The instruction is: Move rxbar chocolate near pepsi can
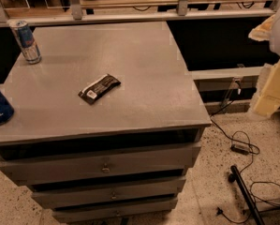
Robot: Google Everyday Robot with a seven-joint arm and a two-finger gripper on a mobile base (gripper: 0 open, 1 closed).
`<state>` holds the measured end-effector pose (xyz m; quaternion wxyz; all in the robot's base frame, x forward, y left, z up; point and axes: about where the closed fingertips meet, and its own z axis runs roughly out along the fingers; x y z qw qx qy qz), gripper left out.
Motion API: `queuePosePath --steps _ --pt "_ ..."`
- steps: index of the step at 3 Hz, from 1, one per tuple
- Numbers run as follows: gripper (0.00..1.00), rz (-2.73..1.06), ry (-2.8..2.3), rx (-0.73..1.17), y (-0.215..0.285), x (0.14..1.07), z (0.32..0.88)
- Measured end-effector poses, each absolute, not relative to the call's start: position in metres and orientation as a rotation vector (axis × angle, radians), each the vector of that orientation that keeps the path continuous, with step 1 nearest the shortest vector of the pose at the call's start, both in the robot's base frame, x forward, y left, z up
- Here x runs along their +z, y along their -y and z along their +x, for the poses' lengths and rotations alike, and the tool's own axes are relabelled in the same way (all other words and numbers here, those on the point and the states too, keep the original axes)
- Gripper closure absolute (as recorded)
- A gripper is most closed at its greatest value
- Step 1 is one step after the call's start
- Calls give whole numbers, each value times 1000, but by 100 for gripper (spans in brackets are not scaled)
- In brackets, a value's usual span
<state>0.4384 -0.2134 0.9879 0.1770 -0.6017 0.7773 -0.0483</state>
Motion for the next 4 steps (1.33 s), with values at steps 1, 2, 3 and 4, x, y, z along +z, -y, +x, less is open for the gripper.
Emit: queuePosePath --steps 1,2,3,4 --pt "0 -1707 -2191 -124 211 988 440" --pt "0 -1719 -2166 -90 204 987 444" --pt "0 -1779 -2057 4 163 985 477" --pt "0 -1863 -1923 100 107 984 510"
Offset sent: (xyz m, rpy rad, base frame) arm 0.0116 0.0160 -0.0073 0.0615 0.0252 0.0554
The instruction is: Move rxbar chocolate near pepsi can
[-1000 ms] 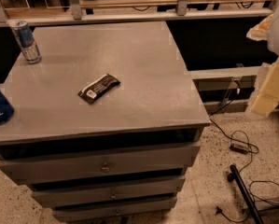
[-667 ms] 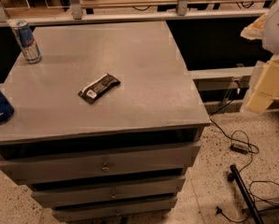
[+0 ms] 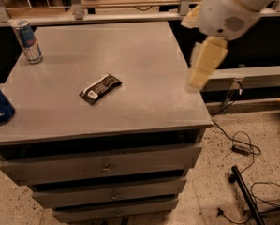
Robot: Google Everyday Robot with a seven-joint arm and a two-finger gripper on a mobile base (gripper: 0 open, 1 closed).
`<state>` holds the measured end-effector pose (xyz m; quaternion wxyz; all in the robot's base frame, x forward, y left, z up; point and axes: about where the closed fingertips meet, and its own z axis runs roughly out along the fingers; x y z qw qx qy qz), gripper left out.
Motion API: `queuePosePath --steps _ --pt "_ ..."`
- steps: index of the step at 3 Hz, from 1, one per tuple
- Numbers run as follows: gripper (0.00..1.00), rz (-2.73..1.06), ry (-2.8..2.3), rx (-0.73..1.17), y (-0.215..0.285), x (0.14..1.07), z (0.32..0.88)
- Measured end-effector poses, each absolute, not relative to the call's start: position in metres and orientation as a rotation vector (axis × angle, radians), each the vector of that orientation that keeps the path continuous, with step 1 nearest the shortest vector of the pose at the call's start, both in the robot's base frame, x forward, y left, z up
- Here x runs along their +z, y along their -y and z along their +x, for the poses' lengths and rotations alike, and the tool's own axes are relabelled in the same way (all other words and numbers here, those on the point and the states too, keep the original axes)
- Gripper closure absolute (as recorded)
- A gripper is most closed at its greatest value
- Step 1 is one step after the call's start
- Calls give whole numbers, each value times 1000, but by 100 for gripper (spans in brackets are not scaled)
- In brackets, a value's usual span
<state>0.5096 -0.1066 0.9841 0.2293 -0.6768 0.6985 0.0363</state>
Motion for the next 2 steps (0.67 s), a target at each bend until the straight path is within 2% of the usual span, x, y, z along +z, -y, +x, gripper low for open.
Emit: queuePosePath --steps 2 --pt "0 -2023 -1677 372 -30 957 547"
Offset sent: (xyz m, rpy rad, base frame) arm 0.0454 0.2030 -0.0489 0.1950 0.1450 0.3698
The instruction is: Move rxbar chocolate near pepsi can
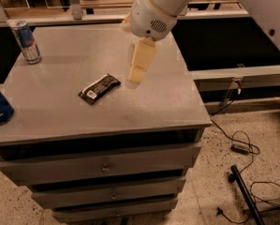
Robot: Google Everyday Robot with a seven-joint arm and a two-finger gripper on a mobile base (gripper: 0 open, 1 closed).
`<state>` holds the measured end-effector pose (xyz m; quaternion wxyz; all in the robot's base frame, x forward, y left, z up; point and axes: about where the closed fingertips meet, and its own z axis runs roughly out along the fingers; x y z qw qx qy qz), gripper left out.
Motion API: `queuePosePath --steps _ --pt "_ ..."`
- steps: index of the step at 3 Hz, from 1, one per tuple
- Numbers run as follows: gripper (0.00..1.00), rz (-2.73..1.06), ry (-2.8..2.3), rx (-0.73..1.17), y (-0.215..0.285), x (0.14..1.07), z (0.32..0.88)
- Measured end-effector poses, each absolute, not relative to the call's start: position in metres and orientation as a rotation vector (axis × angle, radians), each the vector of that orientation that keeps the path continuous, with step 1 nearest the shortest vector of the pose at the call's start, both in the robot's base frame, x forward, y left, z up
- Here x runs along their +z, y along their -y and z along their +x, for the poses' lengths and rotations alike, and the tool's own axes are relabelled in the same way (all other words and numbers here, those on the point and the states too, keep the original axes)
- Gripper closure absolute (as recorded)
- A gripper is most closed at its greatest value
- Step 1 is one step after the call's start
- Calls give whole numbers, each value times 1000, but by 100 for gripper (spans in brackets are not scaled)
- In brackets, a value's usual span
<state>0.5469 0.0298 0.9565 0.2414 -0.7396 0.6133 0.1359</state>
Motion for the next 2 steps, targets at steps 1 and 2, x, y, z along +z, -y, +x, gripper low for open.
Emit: queuePosePath --steps 1,2 --pt "0 -2023 -1677 372 -30 956 547" --pt "0 -2012 -1633 402 -34 945 559"
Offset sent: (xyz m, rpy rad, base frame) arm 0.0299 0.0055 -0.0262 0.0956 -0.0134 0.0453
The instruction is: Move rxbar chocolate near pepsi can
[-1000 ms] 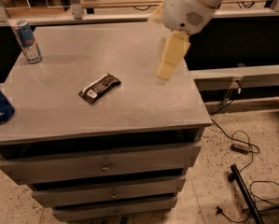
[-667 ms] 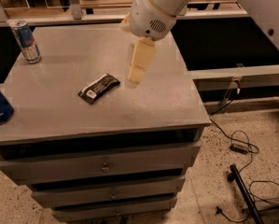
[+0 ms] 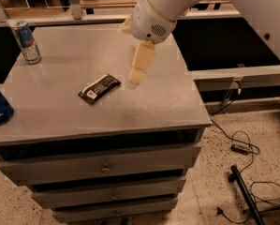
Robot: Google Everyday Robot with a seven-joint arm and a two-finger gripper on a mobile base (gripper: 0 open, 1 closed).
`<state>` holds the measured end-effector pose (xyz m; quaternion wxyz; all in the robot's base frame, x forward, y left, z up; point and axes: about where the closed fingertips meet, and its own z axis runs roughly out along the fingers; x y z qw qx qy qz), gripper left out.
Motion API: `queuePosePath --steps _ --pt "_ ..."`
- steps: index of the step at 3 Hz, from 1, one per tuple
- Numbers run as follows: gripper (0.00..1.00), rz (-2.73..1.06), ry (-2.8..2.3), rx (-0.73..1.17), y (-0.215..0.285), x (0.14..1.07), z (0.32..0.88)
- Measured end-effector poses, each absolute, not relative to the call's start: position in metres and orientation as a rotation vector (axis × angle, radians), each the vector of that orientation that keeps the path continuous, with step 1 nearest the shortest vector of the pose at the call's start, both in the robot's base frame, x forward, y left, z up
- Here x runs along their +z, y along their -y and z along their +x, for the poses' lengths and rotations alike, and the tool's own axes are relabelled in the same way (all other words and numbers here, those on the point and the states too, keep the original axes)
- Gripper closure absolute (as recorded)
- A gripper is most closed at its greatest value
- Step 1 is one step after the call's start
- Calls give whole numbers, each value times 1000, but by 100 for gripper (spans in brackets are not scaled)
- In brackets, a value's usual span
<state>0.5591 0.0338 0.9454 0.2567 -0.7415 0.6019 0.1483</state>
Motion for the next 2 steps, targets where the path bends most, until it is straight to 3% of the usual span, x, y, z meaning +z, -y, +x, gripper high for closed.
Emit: queuePosePath --steps 2 --pt "0 -2004 -1562 543 -53 901 606"
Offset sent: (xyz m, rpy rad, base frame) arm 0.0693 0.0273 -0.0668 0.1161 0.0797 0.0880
